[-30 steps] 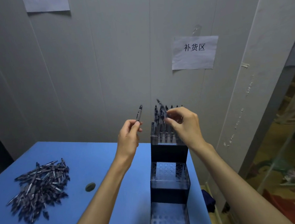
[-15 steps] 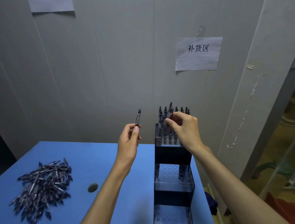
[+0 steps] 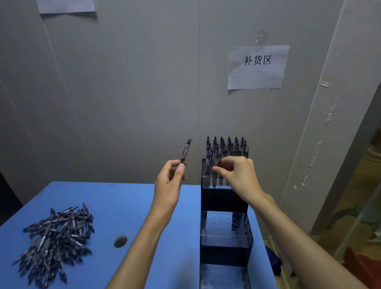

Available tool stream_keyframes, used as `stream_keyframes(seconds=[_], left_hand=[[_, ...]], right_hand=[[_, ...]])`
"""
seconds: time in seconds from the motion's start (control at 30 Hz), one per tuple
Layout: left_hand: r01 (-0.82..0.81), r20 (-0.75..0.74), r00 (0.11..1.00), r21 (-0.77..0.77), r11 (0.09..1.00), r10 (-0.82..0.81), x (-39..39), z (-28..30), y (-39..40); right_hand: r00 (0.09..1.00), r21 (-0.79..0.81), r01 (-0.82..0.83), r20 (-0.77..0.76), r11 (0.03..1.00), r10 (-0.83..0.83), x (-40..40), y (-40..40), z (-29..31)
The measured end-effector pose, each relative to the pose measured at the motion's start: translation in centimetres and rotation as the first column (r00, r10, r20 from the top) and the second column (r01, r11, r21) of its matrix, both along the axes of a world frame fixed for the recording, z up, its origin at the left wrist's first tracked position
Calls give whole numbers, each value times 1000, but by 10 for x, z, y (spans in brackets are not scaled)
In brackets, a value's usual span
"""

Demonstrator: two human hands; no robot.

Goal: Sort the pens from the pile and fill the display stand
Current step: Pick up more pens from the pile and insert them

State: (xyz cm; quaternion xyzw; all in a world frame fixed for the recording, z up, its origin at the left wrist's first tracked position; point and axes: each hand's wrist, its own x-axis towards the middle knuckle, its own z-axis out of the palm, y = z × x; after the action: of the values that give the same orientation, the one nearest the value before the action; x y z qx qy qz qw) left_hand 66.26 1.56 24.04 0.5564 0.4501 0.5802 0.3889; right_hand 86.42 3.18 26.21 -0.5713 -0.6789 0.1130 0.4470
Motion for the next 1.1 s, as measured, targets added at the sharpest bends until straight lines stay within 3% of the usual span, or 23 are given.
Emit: stream_keyframes(seconds=[0.23,0.4,0.57,0.87,0.93,1.1], left_hand=[[4,-36,999,8,1000,-4,4,9,2],[-11,-140,990,87,996,23,13,23,1],[22,-232,973,123,992,7,21,32,-6],[-13,-276,959,164,986,59,12,36,-6],[-37,-391,914,191,981,110,6,34,-5],[-66,-703,646,338,939,298,-4,25,-1]], right_hand=[[998,213,52,-48,976,-43,12,-10,22],[983,425,-72,182,902,-7,8,-14,41],[936,379,-171,352,910,29,2,-15,40],[934,259,-165,350,952,67,19,-16,30],[956,244,-123,288,962,50,25,-13,28],[997,177,-59,61,982,49,28,-13,29]])
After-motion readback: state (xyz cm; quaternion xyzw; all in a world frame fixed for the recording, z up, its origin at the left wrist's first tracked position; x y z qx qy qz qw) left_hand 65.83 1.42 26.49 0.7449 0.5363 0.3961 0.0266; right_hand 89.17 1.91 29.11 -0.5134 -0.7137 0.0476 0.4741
